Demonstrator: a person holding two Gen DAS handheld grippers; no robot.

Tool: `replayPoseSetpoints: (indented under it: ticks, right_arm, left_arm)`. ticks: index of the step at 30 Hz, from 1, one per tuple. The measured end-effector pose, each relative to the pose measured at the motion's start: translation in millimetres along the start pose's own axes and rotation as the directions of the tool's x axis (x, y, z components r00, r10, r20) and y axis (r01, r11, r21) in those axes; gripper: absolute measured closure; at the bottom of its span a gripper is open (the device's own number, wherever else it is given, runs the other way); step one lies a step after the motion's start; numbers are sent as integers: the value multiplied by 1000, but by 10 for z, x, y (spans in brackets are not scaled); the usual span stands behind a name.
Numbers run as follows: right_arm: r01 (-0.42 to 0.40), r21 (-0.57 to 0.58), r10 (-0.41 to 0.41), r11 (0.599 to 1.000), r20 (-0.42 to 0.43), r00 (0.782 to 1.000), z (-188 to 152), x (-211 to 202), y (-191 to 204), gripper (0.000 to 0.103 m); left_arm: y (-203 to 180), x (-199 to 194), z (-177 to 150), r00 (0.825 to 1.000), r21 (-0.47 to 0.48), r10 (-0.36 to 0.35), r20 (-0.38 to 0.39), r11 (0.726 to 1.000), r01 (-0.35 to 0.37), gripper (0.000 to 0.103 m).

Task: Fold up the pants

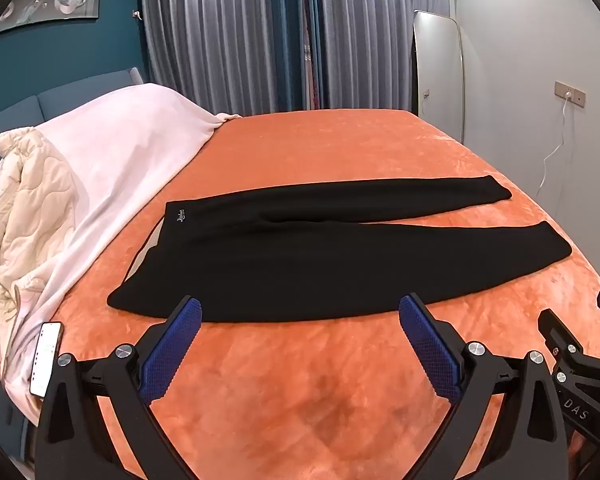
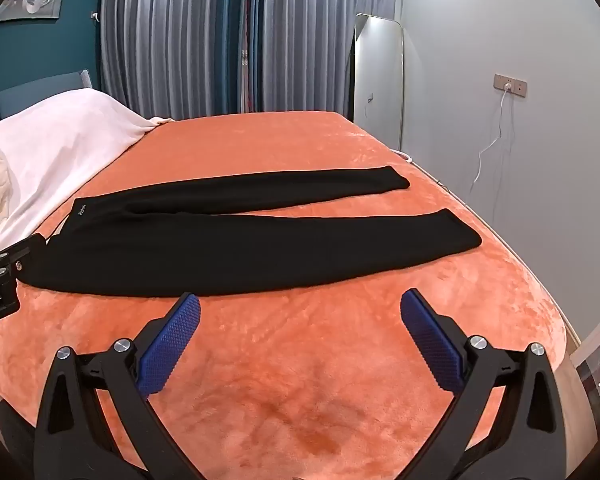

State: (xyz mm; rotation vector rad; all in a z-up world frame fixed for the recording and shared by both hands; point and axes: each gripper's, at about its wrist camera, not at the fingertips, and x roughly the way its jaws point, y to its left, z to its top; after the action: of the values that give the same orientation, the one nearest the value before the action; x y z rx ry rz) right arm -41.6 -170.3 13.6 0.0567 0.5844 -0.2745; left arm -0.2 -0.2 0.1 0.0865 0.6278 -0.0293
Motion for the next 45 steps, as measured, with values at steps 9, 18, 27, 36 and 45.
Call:
replayPoseSetpoints:
  ticks: [9, 18, 27, 36, 45]
  right_arm:
    - [0, -9, 0, 1000, 1, 1000, 94, -49, 48, 5]
    - [0, -12, 0, 1000, -7, 1000, 53, 23, 43, 5]
    - [4, -22, -5, 1000, -11, 1000, 113, 73, 80, 5]
    - [-6, -25, 6, 1000, -14, 1000, 180, 159, 67, 5]
    - [-16, -18, 15, 1000, -28, 999, 202, 279, 38, 5]
  left_arm:
    - [7, 19, 4, 1000, -7, -6, -7, 1000, 6, 6]
    - [44, 42, -17, 1000, -12, -28, -3, 1000, 28, 6]
    - [66, 122, -25, 1000, -23, -11, -13, 1000, 11, 5]
    - [56, 198, -13, 1000, -20, 9, -23, 1000, -9, 5]
    - [76, 309, -3, 999, -37, 8, -46, 999, -10, 5]
